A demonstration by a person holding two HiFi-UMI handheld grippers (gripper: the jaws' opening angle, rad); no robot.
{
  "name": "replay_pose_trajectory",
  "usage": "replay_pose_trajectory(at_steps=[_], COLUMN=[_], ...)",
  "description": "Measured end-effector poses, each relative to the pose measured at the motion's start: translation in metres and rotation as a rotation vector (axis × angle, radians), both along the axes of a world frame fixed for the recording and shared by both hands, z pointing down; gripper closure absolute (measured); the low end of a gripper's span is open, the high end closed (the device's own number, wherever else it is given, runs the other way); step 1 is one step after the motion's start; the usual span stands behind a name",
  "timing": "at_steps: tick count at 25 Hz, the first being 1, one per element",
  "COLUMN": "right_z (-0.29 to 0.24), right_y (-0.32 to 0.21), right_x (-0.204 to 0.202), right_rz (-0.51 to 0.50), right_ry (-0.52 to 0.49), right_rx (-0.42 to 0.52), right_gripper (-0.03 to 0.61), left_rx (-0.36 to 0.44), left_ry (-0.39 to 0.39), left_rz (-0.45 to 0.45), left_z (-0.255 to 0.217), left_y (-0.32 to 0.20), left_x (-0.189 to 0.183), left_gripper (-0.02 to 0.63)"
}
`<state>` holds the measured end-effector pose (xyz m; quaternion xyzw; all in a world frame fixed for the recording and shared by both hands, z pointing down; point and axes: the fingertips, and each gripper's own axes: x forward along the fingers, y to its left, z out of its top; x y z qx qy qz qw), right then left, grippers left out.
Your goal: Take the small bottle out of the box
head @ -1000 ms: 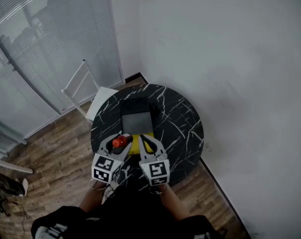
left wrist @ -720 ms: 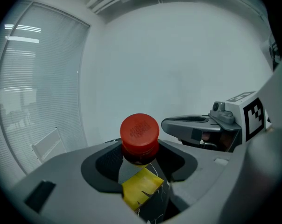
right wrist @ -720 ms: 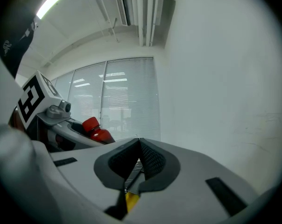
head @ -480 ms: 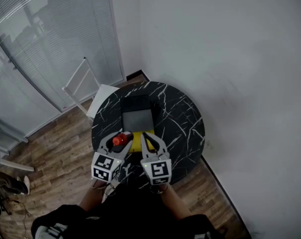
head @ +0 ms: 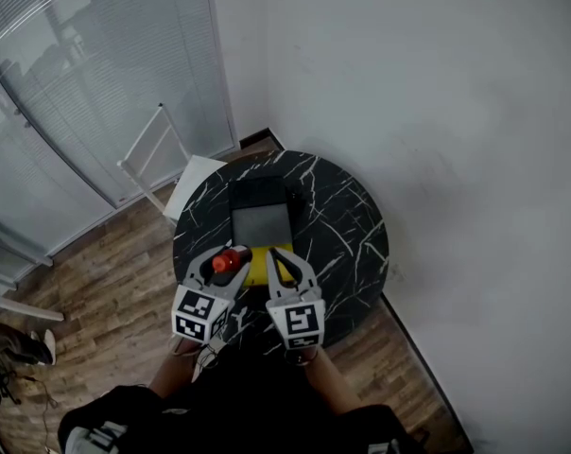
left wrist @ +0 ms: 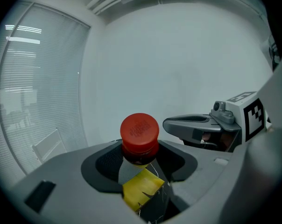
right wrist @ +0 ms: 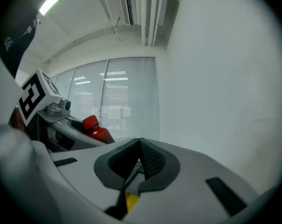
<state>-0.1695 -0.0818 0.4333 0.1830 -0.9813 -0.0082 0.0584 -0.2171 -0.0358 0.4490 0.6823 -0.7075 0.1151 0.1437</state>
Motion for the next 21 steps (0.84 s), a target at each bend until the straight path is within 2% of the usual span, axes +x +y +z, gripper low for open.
replay_pose_trajectory(at_steps=[21], right_z=[0.0015], right_y=[-0.0083], right_x=[-0.0027], right_rz=[0.010], right_ry=[0.007], right_rx=[-0.002], right_gripper=[0.583], left_rx=[0.004], left_ry=[-0.002], left_rz=[0.007], left_z=[-0.0032], left_y=[-0.0070], left_x=[-0.0052], left_gripper=[0.400])
